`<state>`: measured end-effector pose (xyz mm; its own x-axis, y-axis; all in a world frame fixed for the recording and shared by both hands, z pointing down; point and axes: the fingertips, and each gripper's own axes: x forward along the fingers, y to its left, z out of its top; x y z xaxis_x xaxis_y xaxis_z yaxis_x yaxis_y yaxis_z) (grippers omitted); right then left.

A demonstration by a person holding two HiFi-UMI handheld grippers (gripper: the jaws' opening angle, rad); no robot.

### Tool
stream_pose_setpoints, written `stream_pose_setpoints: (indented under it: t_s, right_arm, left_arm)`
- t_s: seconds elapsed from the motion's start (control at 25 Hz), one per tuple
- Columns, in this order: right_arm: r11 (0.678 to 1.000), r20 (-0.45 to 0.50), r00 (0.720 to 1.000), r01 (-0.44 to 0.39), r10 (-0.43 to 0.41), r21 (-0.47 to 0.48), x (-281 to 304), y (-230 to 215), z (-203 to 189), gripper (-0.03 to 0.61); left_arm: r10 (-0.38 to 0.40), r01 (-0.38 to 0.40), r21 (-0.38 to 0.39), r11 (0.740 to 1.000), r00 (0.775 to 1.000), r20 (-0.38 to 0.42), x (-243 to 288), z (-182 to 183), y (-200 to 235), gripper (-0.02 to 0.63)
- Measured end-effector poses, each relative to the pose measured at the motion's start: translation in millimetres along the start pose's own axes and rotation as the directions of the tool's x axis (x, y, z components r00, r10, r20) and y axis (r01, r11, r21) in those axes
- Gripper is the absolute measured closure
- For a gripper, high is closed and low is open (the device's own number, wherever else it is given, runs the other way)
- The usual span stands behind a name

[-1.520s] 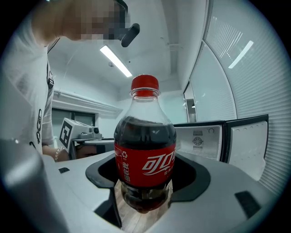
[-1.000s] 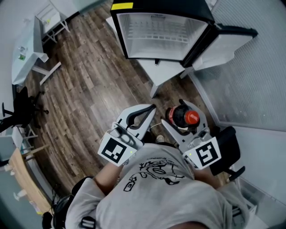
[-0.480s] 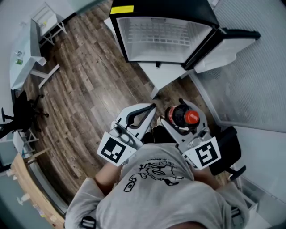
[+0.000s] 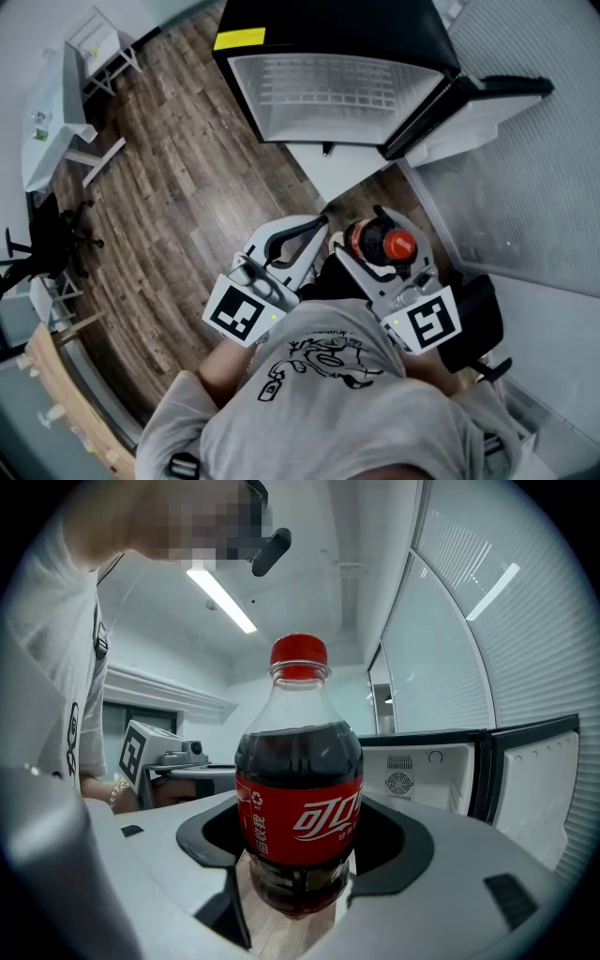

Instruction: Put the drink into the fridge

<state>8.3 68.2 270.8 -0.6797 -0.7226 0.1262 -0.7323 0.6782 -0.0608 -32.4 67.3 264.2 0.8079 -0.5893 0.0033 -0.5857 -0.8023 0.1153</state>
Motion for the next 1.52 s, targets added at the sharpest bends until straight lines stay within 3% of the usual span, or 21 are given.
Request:
stream_pose_setpoints:
  t_s: [0.96, 1.52]
  right_arm:
    - [0.996, -0.013, 0.996, -0.09, 0.09, -0.018, 27.7, -111.0, 5.1, 0.255]
    - [0.993, -0.036, 0.993, -0.114, 0.113, -0.014, 46.8, -129.7, -10.2, 0.255]
  left_arm:
    - [0.087, -0.087, 0.004, 0.996, 0.996, -0.009, 110.5, 3.1, 36.8, 0.612]
    - [0.114, -0.114, 0.0, 0.993, 0.993, -0.022, 129.2, -11.2, 54.6, 0.612]
